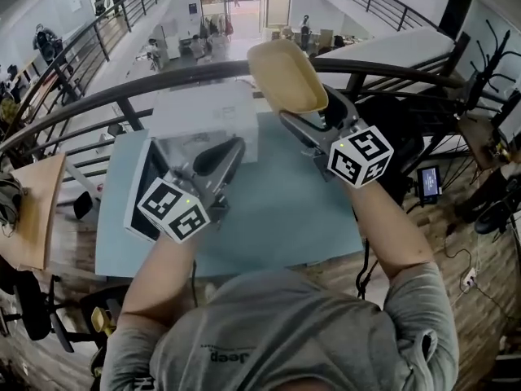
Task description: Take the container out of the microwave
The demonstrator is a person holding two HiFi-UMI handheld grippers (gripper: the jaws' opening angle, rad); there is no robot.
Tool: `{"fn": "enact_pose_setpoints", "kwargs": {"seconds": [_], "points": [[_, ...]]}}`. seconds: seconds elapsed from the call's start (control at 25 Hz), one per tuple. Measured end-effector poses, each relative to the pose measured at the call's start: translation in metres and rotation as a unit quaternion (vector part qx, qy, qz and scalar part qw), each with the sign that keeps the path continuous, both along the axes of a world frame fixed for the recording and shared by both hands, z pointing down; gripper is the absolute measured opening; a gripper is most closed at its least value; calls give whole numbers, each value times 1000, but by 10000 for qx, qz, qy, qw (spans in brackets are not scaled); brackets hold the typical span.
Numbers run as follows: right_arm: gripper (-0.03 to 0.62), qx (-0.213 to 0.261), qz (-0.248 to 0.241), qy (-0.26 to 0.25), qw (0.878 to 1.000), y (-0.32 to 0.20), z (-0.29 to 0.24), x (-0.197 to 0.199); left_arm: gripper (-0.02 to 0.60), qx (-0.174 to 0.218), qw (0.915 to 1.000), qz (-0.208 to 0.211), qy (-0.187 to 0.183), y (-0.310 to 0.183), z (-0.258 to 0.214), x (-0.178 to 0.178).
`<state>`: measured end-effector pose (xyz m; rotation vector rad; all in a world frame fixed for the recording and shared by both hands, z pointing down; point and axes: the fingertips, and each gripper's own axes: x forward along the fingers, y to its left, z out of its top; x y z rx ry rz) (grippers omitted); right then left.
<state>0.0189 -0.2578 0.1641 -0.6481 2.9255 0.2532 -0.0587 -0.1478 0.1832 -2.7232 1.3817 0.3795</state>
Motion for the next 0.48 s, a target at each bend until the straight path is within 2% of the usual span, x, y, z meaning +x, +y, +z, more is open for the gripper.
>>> {"fn": "enact_pose_setpoints", "kwargs": {"seconds": [0.48], "points": [[437, -366, 395, 739, 9958, -26, 141, 85, 29, -870, 9960, 198, -49, -60, 118, 88]]}}
